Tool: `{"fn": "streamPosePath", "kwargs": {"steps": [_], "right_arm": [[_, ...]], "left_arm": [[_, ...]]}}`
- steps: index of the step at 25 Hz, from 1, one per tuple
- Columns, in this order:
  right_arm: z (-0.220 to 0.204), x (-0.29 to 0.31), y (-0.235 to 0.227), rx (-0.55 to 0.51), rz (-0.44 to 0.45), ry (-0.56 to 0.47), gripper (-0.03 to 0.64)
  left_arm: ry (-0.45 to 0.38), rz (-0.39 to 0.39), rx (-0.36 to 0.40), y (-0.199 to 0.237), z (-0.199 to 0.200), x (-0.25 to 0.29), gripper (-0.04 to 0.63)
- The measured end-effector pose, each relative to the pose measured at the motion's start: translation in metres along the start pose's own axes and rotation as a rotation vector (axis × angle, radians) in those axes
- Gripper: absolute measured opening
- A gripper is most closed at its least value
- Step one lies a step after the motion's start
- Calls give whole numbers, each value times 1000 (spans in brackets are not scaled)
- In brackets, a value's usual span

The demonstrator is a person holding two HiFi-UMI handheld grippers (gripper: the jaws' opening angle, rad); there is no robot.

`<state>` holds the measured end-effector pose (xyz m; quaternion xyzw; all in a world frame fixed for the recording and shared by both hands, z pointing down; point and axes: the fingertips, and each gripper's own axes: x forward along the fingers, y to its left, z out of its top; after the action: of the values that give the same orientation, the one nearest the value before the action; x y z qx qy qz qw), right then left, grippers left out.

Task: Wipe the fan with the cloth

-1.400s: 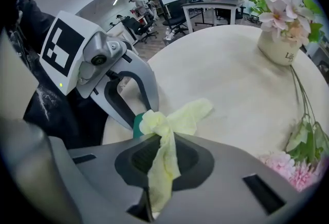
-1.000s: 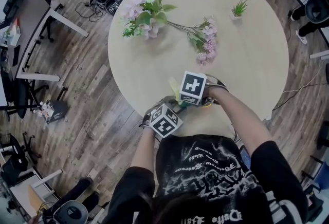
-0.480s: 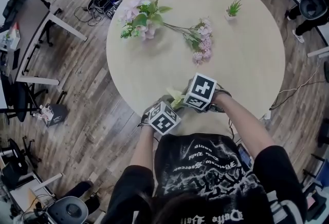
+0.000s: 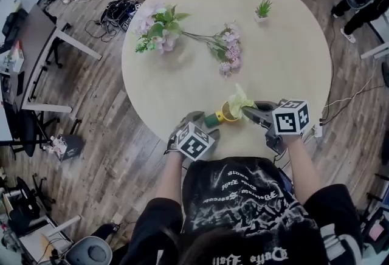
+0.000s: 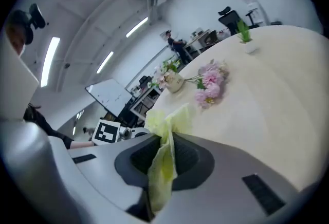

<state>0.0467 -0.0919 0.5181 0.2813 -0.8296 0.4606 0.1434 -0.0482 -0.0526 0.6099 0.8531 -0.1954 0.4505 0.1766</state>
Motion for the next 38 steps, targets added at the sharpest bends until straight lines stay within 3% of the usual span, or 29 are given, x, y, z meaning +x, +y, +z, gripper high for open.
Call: {"fn": "streamPosePath", "kwargs": {"steps": [3, 6, 10, 14, 16, 20, 23, 25, 28, 35, 38], "right_arm": [[-7, -30, -10, 110, -5, -137, 46], [-13, -47, -17, 187, 8, -253, 46], [-19, -60, -17, 225, 18, -334, 48], [-24, -69, -16, 237, 8, -365, 48], [-27, -67, -17, 244, 2, -366, 48], [-28, -62, -20, 235, -22, -346, 48], [-23, -63, -21, 225, -52, -381, 48], [-16, -67, -21, 205, -81, -417, 48], [-9, -75, -24, 158, -131, -455, 48], [15, -86, -12, 56, -149, -536, 48], [26, -87, 2, -23, -158, -555, 48]], "left_arm": [[-9, 24, 65, 2, 16, 1, 341], [13, -11, 138, -4, 29, 12, 341], [74, -37, 194, -15, 31, 31, 335], [52, -42, 176, -19, 34, 32, 318], [29, -42, 146, -17, 35, 31, 198], [14, -50, 57, -13, 39, 33, 198], [-44, -90, -119, -12, 43, 27, 196], [-109, -133, -264, -13, 48, 20, 196], [-230, -210, -419, -14, 65, 12, 197], [-647, -435, -794, 4, 127, -37, 196], [-828, -572, -1043, 12, 148, -67, 196]]}}
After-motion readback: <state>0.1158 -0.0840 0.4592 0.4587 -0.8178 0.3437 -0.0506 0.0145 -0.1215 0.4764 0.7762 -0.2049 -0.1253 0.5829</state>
